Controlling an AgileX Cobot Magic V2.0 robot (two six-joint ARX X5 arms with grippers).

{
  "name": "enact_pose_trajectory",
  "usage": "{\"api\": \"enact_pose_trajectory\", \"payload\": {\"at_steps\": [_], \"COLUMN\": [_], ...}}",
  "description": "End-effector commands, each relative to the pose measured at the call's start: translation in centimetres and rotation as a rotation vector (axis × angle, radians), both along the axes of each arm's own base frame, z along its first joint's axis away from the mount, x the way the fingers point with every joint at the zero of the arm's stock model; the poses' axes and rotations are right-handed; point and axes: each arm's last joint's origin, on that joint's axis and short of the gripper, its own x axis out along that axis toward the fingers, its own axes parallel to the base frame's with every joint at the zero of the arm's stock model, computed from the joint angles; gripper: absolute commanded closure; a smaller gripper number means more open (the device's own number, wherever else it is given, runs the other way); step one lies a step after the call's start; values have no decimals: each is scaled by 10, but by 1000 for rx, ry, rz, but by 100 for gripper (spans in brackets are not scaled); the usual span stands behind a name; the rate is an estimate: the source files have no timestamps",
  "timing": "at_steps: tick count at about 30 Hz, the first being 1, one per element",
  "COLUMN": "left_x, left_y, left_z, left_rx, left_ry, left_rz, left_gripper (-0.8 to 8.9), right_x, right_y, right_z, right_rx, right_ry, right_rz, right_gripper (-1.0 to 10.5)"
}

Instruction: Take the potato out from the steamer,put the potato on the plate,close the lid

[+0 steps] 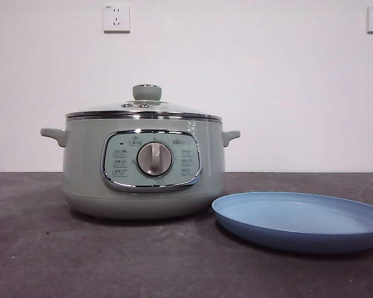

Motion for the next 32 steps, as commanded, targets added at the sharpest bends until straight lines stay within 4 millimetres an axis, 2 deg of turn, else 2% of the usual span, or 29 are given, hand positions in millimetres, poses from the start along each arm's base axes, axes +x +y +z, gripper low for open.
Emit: {"api": "enact_pose_trajectory", "payload": {"at_steps": [1,11,17,24,30,32], "left_x": [2,20,25,24,22,22], "left_y": [-1,-6,-8,-11,-12,-12], "left_z": [13,71,98,115,119,119], "left_rx": [-2,117,199,266,279,280], "left_ry": [12,106,154,201,195,195], "left_rz": [-52,-337,-479,-550,-552,-552], "left_gripper": [822,822,822,822,812,761], "right_x": [0,19,29,35,36,36], "right_y": [1,11,20,28,30,30], "right_z": [21,85,111,122,122,122], "right_rx": [-98,-267,-327,-373,-378,-378], "right_ry": [-7,117,204,292,291,288], "right_rz": [64,417,597,713,730,729], "right_gripper": [959,959,958,958,940,904]}}
